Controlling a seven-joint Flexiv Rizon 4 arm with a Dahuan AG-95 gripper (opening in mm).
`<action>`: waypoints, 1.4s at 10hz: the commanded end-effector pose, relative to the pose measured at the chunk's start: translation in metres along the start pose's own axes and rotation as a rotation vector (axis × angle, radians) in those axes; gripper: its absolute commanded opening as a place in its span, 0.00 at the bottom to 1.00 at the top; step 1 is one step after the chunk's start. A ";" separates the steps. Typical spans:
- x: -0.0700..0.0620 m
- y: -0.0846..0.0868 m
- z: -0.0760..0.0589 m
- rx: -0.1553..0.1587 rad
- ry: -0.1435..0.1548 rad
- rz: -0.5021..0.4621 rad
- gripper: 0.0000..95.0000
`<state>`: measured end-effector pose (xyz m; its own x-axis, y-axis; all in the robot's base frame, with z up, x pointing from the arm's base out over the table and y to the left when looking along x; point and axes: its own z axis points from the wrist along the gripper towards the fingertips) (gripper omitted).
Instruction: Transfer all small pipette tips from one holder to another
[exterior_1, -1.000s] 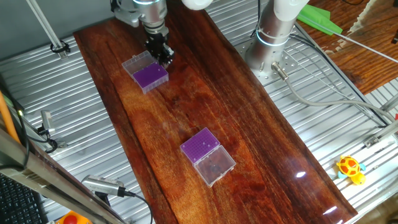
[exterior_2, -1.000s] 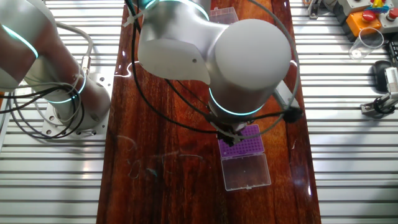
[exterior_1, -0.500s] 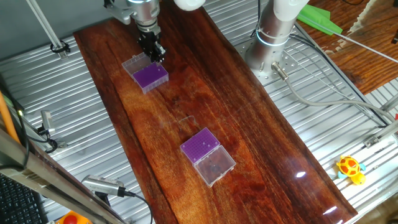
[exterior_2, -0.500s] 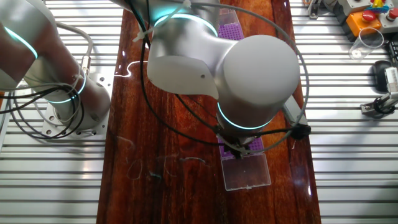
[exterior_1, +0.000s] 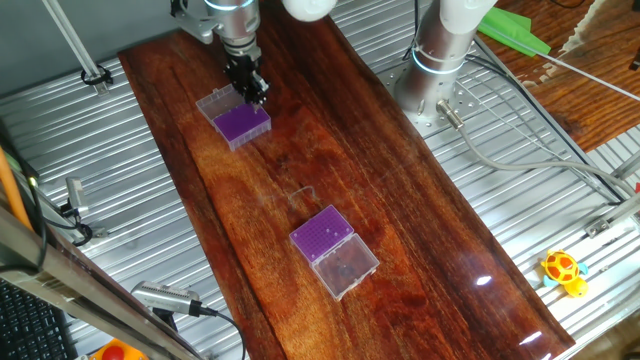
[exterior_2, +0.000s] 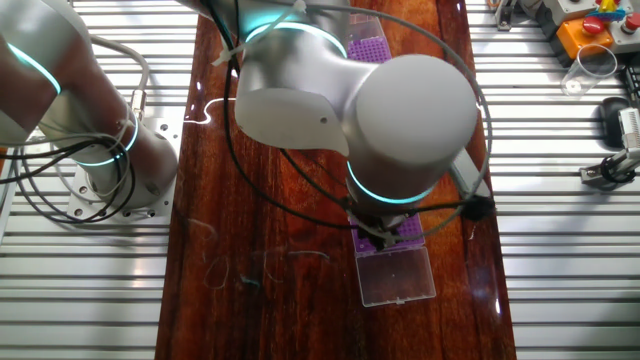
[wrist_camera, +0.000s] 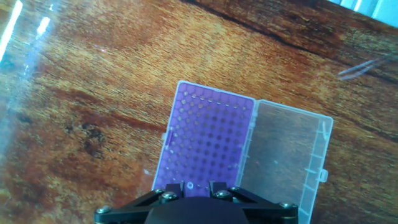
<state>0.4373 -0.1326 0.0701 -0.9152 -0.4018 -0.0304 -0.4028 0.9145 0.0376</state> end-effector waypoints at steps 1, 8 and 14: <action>0.000 0.000 0.002 -0.002 -0.005 -0.002 0.20; 0.002 0.002 0.011 0.009 -0.015 0.002 0.20; 0.001 0.003 0.016 0.016 -0.015 0.007 0.20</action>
<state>0.4354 -0.1287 0.0544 -0.9174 -0.3954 -0.0449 -0.3967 0.9177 0.0233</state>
